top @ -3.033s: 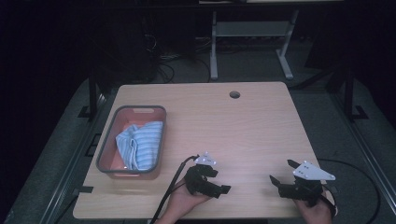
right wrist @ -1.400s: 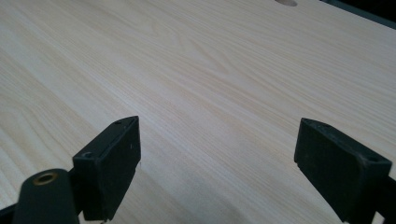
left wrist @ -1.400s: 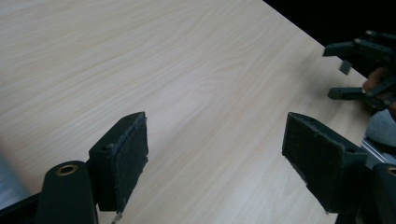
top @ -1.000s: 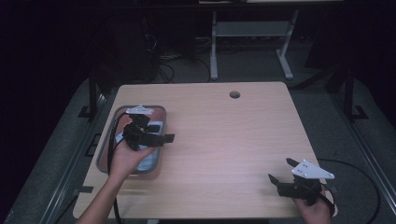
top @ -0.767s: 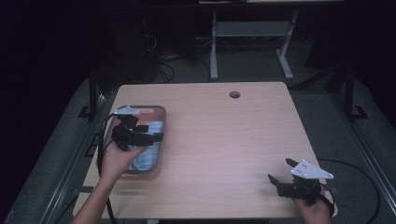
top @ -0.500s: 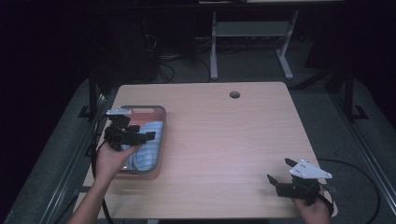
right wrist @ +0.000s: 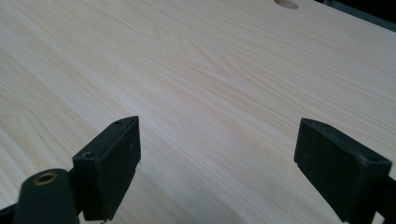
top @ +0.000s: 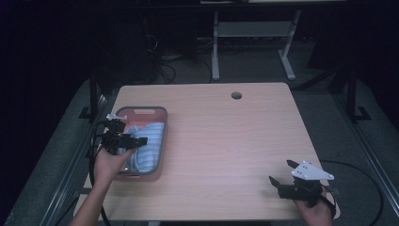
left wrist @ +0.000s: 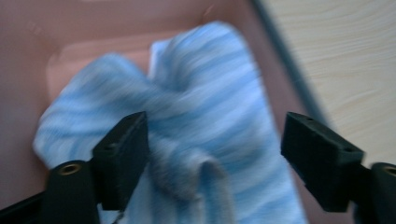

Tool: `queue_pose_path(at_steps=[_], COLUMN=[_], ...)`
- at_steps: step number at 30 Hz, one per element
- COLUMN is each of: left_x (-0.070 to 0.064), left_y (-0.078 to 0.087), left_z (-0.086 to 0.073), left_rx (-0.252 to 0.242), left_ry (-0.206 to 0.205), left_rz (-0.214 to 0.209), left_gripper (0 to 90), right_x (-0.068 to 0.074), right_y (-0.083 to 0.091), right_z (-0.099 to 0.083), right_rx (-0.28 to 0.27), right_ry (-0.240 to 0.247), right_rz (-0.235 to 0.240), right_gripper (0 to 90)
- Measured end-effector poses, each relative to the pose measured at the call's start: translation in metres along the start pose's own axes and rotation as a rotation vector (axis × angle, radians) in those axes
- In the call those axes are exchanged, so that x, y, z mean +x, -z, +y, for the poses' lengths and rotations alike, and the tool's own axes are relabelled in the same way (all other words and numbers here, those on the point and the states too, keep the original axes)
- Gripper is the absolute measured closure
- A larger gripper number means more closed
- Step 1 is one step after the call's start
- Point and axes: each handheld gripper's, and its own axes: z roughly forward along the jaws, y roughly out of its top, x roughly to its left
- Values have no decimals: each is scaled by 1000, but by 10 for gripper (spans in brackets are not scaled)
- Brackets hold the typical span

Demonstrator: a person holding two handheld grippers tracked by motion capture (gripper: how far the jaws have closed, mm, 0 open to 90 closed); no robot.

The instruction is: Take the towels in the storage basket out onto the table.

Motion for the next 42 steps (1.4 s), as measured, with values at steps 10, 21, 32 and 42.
queue_pose_path(at_steps=[10,21,32,42], left_x=[0,-8,-12,-7], left_y=[-23,-47,-63,-56], left_z=[0,7,11,14], left_rx=[117,318,392,385], left_ry=[38,-60,-130,-132], left_rz=[5,116,178,153], left_gripper=[224,317,559,704], right_x=[-1,-1,-1,-1], right_y=[1,1,1,2], right_z=[0,0,0,-1], right_rx=[1,0,0,0], right_ry=[3,4,1,-7], right_rz=[0,-1,2,0], right_gripper=[141,142,142,142])
